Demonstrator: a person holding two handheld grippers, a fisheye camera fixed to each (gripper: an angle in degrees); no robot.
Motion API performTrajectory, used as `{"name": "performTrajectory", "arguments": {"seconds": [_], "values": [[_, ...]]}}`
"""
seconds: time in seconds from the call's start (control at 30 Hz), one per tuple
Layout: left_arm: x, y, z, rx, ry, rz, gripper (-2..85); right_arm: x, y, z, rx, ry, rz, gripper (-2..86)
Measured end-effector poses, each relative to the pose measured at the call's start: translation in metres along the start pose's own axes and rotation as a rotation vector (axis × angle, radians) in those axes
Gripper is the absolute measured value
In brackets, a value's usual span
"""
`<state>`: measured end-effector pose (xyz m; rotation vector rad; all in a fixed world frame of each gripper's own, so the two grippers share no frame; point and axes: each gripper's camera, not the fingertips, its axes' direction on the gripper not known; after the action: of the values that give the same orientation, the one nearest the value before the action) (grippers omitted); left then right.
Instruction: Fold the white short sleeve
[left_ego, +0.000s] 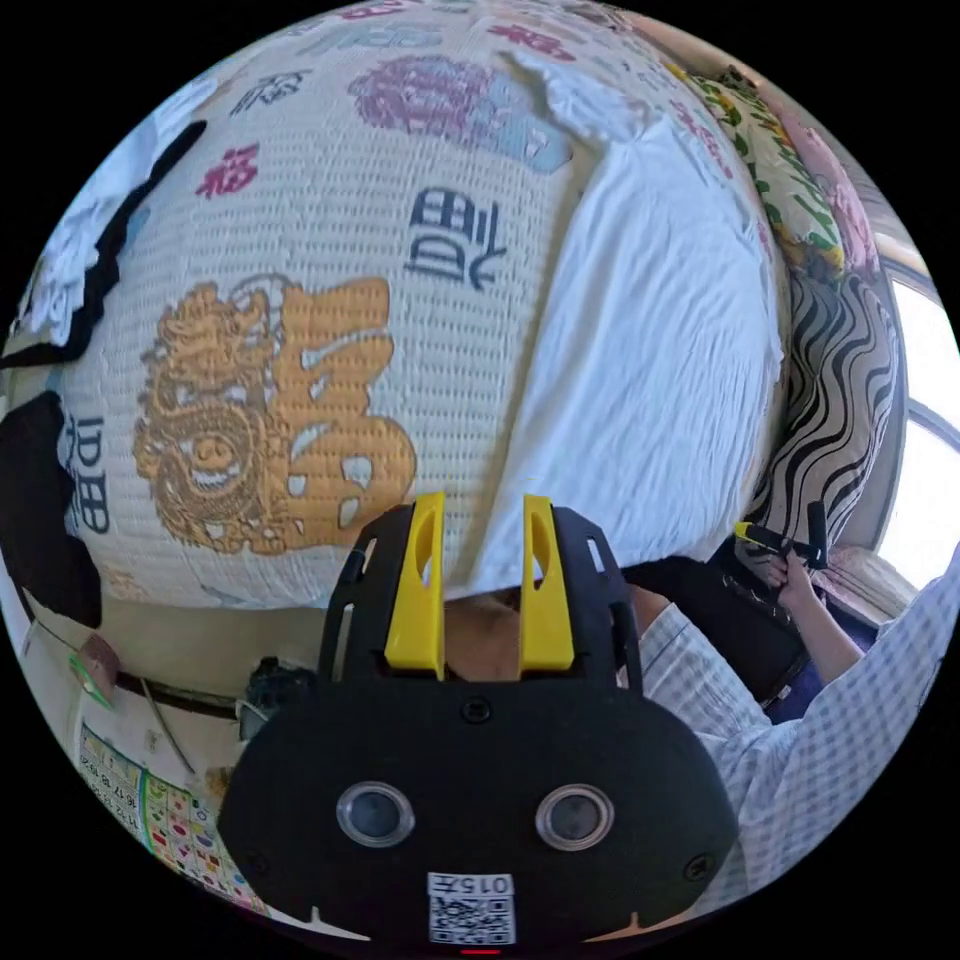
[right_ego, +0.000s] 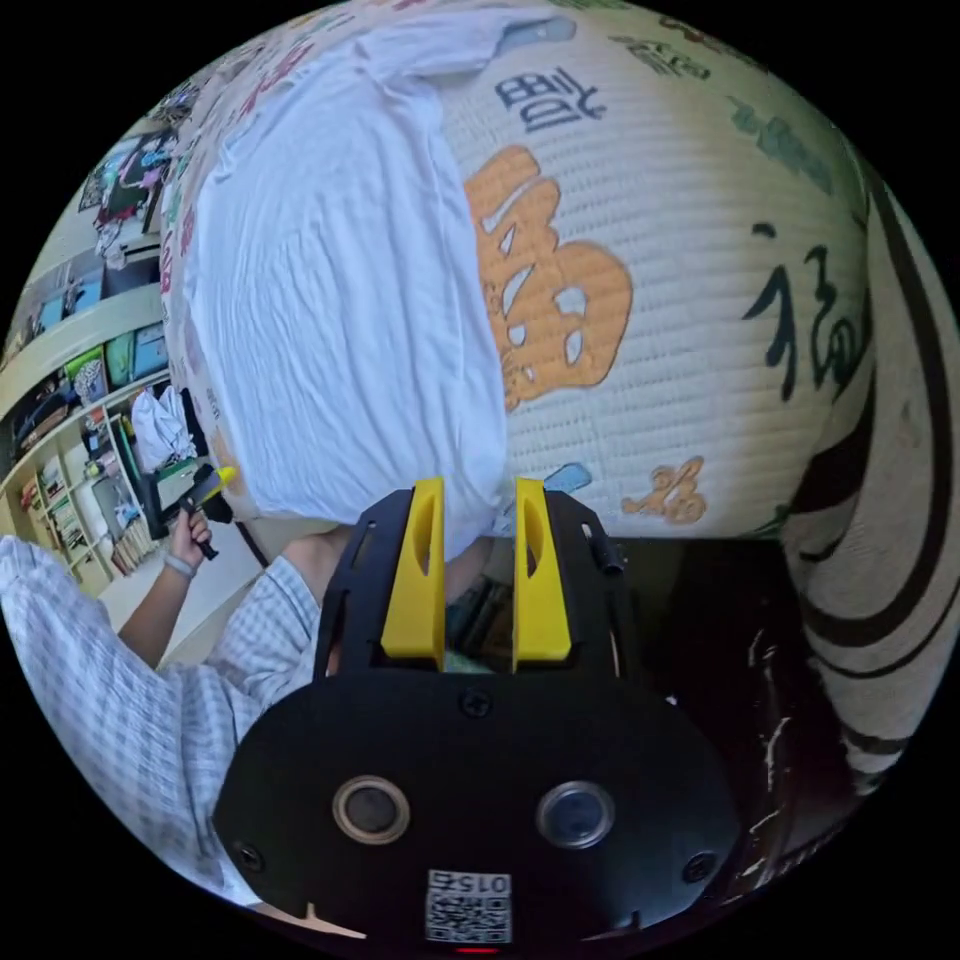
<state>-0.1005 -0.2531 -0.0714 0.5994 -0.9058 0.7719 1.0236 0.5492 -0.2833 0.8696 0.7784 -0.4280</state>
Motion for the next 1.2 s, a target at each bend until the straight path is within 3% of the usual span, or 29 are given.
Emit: {"name": "performTrajectory", "arguments": {"seconds": [0.13, 0.2, 0.3, 0.47, 0.73, 1.03, 1.2], "values": [[0.006, 0.009, 0.033, -0.018, -0.055, 0.033, 8.5, -0.009, 0.011, 0.033, -0.085, 0.053, -0.057, 8.0], [0.010, 0.007, 0.042, -0.029, -0.089, 0.052, 2.3, -0.017, 0.018, 0.046, -0.123, 0.110, -0.090, 3.0], [0.013, 0.005, 0.045, -0.112, -0.012, 0.129, -0.3, -0.022, 0.035, 0.045, -0.128, 0.113, -0.114, 0.3], [0.014, 0.018, 0.029, 0.014, -0.167, 0.144, -0.8, -0.013, 0.065, 0.032, -0.048, 0.104, -0.036, 0.2], [0.019, 0.013, 0.096, 0.001, -0.157, 0.116, -0.9, -0.025, 0.097, 0.064, -0.034, 0.176, 0.126, 2.7], [0.047, 0.007, 0.149, 0.017, -0.232, 0.158, -0.7, -0.105, 0.202, 0.013, 0.344, 0.427, 0.184, -0.5], [0.070, -0.007, 0.180, -0.077, -0.297, 0.287, -0.9, -0.187, 0.254, -0.039, 0.747, 0.487, 0.162, -0.5]]}}
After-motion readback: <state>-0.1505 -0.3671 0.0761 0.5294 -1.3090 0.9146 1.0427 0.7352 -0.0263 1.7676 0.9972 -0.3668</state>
